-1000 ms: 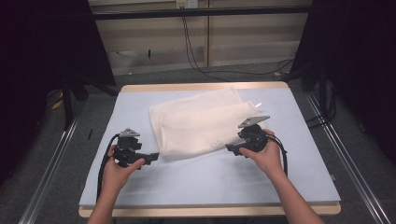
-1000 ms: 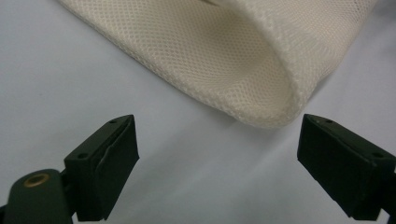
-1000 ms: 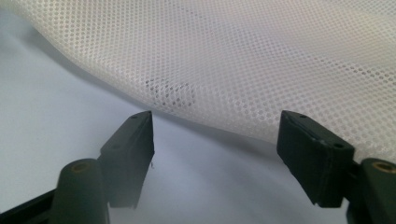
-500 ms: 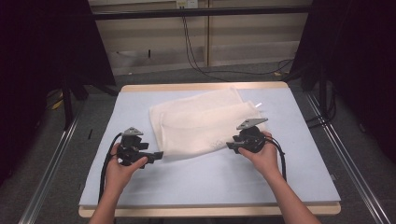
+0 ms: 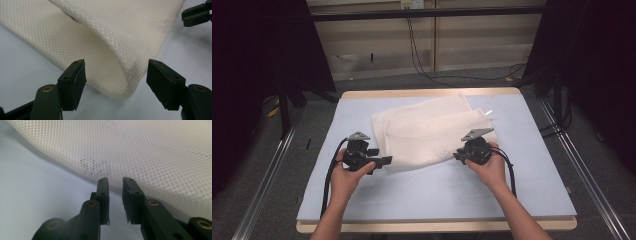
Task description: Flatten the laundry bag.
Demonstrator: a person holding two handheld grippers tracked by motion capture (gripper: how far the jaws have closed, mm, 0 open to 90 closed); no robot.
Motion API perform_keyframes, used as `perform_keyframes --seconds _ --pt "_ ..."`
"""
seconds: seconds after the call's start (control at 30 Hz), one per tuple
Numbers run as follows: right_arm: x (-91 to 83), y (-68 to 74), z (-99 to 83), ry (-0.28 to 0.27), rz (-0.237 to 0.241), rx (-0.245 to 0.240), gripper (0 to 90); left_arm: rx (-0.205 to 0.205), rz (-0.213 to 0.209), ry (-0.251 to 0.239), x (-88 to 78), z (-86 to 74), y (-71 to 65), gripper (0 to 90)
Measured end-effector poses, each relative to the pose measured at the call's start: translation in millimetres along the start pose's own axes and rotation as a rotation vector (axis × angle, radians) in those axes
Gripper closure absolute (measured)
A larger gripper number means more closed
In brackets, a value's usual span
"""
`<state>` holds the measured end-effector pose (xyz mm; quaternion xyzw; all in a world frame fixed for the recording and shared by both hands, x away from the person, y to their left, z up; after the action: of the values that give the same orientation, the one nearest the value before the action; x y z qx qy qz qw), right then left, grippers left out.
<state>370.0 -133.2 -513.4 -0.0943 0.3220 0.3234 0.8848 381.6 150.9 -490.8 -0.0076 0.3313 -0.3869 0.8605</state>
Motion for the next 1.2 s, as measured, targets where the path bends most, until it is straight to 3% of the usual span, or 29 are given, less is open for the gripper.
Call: perform_keyframes --seconds 0.1,0.17,0.23,0.4,0.47,0.53,0.57,0.63,0.73,1.0,1.03,1.2 --pt "4.1 0.7 -1.9 0.008 0.001 0.002 76.9 -0.044 -0.023 -0.009 2.9 4.8 0.0 34.7" --pt "7.1 2.0 -3.0 0.014 0.006 0.002 76.9 -0.032 -0.022 -0.008 4.2 8.1 1.5 35.2" --pt "9.9 2.5 -3.8 0.018 0.005 -0.001 76.9 -0.032 -0.007 -0.038 7.6 13.5 4.5 35.9" --pt "18.6 3.0 -8.2 0.026 0.025 0.023 77.0 -0.034 -0.007 -0.041 20.4 16.5 5.5 45.7" --pt "19.7 3.4 -8.1 0.032 0.021 0.029 77.0 -0.041 0.016 -0.038 23.3 17.5 6.1 51.9" --pt "20.6 2.6 -7.6 0.032 0.021 0.024 77.1 -0.007 0.009 -0.043 24.4 19.9 3.2 64.5" --pt "21.1 2.4 -7.4 0.033 0.021 0.031 77.2 0.002 -0.016 -0.027 24.0 19.9 0.0 73.7" --pt "22.1 1.6 -7.5 0.036 0.024 0.039 77.9 0.019 -0.031 -0.043 22.8 22.4 -7.5 81.9" --pt "24.7 -0.4 -7.6 0.037 0.029 0.041 78.8 0.097 -0.058 -0.032 21.1 19.9 -22.2 83.6" --pt "25.3 -1.9 -4.2 0.036 0.02 0.052 79.1 0.183 -0.126 0.02 24.4 0.1 -51.0 84.6" --pt "25.0 -2.1 -4.3 0.038 0.02 0.053 79.1 0.209 -0.133 0.043 25.8 -4.9 -55.7 84.6" --pt "25.9 -3.4 -4.2 0.035 0.015 0.059 79.3 0.208 -0.159 0.063 28.3 -16.1 -65.0 84.6"
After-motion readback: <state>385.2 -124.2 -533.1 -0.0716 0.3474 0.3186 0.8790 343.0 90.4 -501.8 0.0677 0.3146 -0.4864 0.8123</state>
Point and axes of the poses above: each handheld gripper's, and its own axes: x roughly forward along the jaws, z roughly out of its top, y roughly to its left, the point moved 8 cm from there along x, roughly forward along the jaws, and after that the axes turned 7 degrees about -y, right-handed, at the moved point
